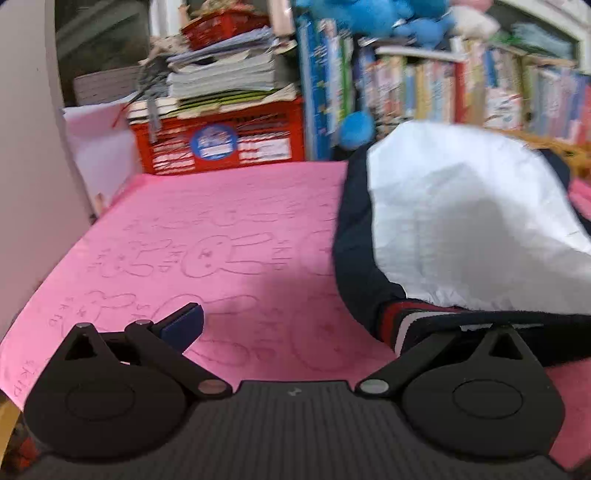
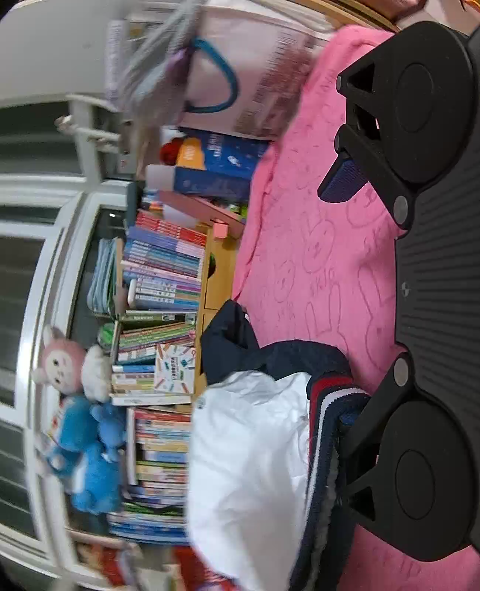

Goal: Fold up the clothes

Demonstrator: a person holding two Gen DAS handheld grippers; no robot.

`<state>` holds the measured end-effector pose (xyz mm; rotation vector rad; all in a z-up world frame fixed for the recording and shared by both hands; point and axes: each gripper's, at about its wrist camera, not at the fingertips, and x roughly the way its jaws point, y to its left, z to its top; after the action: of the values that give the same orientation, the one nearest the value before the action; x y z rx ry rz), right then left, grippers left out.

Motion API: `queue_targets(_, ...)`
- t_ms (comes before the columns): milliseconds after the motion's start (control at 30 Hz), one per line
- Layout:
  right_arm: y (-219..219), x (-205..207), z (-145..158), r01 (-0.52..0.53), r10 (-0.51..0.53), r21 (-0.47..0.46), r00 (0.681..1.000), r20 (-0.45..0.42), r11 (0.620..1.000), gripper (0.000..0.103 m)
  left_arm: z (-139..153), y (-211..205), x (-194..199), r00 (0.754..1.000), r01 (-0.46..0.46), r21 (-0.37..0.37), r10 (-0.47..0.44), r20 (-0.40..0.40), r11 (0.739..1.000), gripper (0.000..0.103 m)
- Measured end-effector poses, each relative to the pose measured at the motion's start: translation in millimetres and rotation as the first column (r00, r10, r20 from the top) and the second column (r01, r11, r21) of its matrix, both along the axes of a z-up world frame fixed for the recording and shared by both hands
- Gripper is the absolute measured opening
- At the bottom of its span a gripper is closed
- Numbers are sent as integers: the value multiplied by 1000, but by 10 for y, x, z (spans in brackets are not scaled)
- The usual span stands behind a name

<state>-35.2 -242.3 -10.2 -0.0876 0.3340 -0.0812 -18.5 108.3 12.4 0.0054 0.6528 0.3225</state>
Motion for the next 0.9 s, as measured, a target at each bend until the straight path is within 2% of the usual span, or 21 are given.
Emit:
queue_targets(67,-171,-84,65,-26,26,32,1000,-7,999,103,25,-8,-113,1000,29,-9,-29,9,1000,103)
queue_targets(233,-248,-447,104,-63,62,-45,998,-32,997,103,212,-95,-498,996,83,-30,-83,22,996,103)
queue_targets(500,-372,-1007,168,-115,104,-134,991,-86,984,103,195,-213,-1062,989,130,-34,-132,-67,991,103)
queue_targets(733,-520,-1298,-21,-119,96,-110,975,-198,987,103,-119,-335,-1275,968,146,-62,-156,-199,987,103)
queue_targets(833,-449,-1259,-193,-122,84,-138,963,-255,983,103,-275,-410,-1248,957,149,-44,-156,-244,988,103)
queue_targets(900,-347,-1227,-312,-151,85,-202,950,-301,968,103,-391,-468,-1206,948,170,0,-164,-273,985,103)
